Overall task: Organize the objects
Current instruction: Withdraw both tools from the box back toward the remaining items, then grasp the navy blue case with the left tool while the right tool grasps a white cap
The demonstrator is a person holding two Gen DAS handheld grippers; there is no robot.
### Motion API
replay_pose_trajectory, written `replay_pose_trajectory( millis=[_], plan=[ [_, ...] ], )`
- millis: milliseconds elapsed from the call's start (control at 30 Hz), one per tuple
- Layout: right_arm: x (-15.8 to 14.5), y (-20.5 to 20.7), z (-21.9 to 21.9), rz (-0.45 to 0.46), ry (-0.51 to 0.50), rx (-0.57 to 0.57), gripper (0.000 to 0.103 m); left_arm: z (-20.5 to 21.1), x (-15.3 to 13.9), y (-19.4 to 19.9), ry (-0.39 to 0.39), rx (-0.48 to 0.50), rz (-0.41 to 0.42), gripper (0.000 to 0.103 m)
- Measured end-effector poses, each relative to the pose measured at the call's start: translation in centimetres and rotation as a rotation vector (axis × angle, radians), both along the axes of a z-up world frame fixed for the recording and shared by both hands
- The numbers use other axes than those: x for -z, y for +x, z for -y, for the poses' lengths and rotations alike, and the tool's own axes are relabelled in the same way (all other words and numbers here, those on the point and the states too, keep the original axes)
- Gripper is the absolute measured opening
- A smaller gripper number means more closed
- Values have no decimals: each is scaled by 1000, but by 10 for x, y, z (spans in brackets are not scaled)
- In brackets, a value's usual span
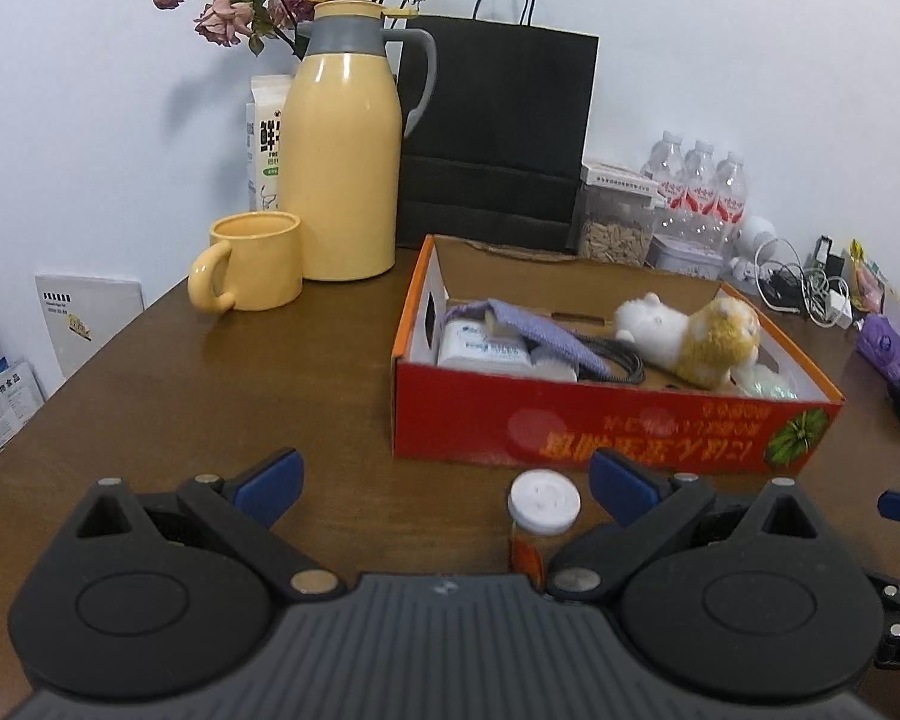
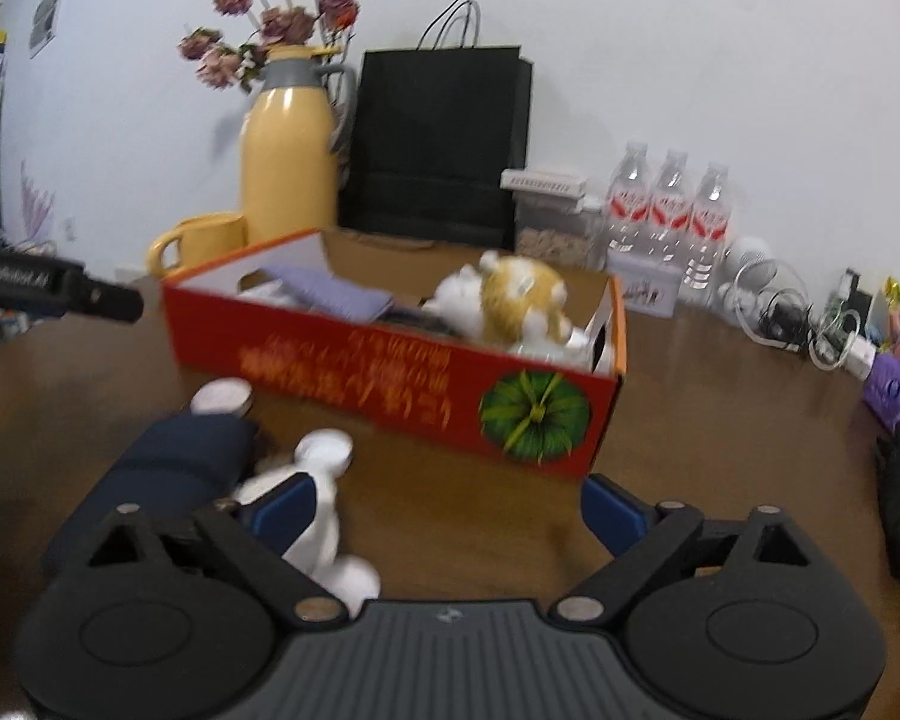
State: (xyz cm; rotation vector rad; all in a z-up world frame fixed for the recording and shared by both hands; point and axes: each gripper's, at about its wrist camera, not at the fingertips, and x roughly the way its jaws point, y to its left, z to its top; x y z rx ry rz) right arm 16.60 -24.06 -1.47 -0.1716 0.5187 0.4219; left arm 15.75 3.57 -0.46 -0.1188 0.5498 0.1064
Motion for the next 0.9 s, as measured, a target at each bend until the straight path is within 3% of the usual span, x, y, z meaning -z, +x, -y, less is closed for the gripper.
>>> replay_pose_trajectory(
  millis=[133, 200, 367, 433, 533, 700, 900],
  plan=[
    [4, -16, 1, -37, -35, -48, 72, 1, 3, -11, -21, 11, -49, 103],
    [7, -18, 0, -64, -39, -70, 61, 2, 4, -15, -40, 23, -68, 103],
    [14, -12, -10, -106, -41, -77, 57, 8, 5, -23, -38, 29, -88, 103],
    [16, -7, -15, -117, -46, -82, 49, 9, 5, -24, -42, 28, -100, 103],
    [19, -3, -17, -138, -27, -99, 27, 10, 4, -24, -55, 21, -115, 103],
    [20, -7, -15, -125, -8, -92, 27, 15, 3, -21, -84, 20, -147, 103],
    [9, -1, 2, -61, 41, 8, 27, 36, 7, -10, -94, 23, -204, 103]
  ],
)
